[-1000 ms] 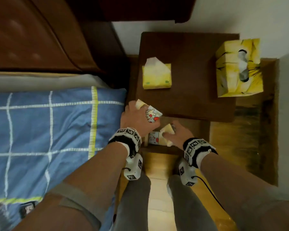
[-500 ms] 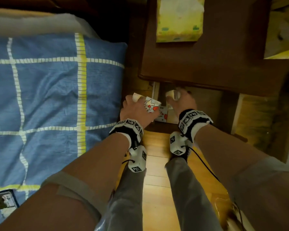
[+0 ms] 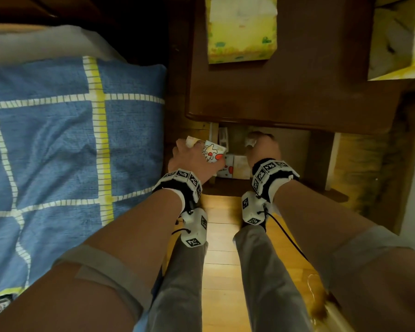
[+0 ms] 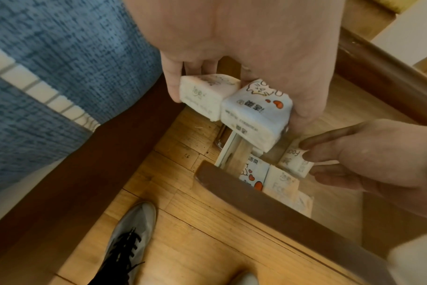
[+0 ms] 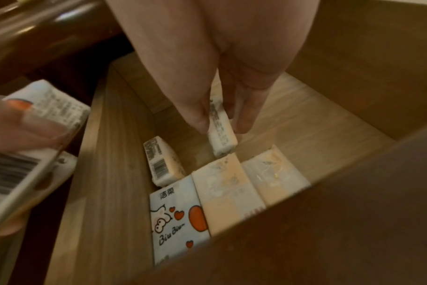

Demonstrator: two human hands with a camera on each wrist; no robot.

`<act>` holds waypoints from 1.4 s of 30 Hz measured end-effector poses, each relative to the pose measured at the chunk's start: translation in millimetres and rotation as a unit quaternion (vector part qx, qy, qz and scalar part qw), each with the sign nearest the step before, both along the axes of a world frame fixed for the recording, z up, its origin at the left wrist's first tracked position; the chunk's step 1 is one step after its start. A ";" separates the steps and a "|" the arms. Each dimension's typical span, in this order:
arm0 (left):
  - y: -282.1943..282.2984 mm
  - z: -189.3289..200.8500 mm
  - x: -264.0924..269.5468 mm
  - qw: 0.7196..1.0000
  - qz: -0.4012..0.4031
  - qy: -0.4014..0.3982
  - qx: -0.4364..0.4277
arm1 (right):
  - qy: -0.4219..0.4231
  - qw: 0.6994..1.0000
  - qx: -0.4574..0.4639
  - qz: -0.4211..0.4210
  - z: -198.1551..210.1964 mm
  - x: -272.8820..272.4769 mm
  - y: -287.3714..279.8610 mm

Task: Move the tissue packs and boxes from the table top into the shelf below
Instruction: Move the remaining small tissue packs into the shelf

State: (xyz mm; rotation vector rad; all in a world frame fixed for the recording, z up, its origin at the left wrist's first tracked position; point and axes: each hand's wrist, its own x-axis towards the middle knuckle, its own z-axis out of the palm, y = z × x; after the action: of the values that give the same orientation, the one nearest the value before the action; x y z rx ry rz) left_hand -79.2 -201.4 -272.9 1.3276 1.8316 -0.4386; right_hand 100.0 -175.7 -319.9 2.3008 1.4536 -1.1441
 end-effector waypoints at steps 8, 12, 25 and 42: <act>-0.8 -9.8 3.8 1.000 -0.004 0.006 -0.007 | 0.007 0.999 -0.037 0.028 -17.4 2.5 3.2; -3.9 -12.9 -1.4 1.000 -0.005 0.010 -0.007 | -0.008 0.997 -0.079 0.021 -27.1 2.2 3.7; -3.4 -19.3 0.6 1.000 0.016 -0.014 0.005 | 0.039 0.971 -0.060 0.227 -44.3 -32.2 18.8; 0.4 -19.2 3.9 1.000 -0.002 -0.003 0.004 | 0.041 0.989 -0.102 0.099 -21.6 7.3 20.0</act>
State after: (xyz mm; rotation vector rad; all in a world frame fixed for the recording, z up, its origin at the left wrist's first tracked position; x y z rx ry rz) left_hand -75.3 -200.9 -292.0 1.3356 1.8281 -0.4297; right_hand 107.4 -155.7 -341.5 1.9468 1.4795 -1.2761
